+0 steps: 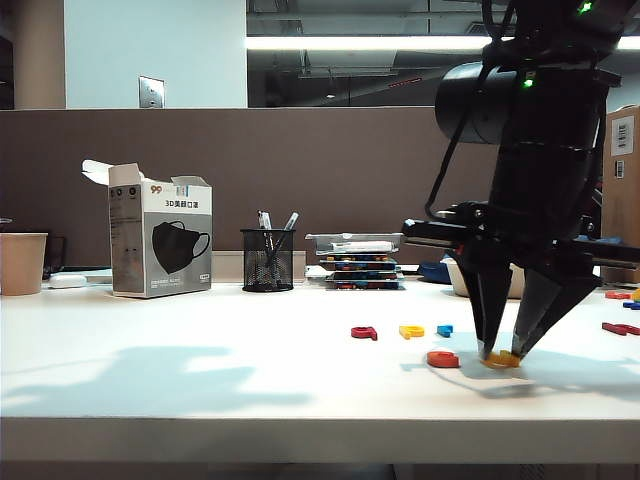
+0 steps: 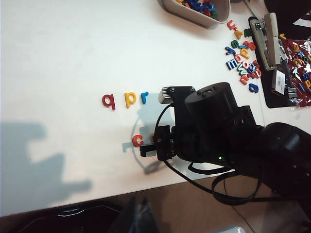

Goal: Select the appropriate letters from the row of letter magnets placed on the table to arrange into the word "cup".

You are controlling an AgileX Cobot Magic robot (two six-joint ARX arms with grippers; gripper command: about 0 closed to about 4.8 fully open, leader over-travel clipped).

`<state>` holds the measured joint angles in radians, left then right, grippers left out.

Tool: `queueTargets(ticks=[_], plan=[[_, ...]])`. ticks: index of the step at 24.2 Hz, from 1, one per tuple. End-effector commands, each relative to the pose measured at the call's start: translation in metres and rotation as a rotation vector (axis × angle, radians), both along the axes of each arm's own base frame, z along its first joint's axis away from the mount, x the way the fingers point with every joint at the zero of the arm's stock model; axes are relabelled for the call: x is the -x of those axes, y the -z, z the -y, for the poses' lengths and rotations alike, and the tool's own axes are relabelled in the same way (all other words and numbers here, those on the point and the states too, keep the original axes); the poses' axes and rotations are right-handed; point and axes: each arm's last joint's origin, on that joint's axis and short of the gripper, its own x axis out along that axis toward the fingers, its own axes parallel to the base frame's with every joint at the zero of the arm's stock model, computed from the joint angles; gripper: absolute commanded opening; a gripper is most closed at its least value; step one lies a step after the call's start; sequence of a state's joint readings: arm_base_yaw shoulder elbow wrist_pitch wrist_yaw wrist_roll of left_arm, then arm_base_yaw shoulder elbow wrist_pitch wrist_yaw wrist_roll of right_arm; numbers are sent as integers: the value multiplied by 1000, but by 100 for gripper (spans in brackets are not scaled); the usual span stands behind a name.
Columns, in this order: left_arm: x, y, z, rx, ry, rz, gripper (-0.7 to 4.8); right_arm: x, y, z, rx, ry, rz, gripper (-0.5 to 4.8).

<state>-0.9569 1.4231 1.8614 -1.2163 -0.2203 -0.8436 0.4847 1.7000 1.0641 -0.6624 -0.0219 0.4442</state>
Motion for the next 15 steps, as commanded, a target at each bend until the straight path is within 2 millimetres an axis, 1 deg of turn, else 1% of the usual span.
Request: queueTargets(ticks=[1,2,3,10,11,13,15], plan=[[1,-2,-1,7,-4,7,-5,0,-1,0,0,-2,5,126],[1,-2,-1,7,-4,6,-5,0,-1,0,-1,-2,5,144],[1,-2,-1,7,-4,6,-5,0,-1,0,-1,-1,5,184],[1,-2,-1,7,-4,6,-5,0,-1,0,-2,-2,5,186],[1,-2,-1,7,-4,6,-5,-1,-2,0,-3,-2,7,194],[1,-2,-1,7,-4,7,-5,-2,-4,-1,-13,-4,12,236],[1,-2,-1,7,-4,6,-5,-4,-9,-2,-15,-5,17,236]])
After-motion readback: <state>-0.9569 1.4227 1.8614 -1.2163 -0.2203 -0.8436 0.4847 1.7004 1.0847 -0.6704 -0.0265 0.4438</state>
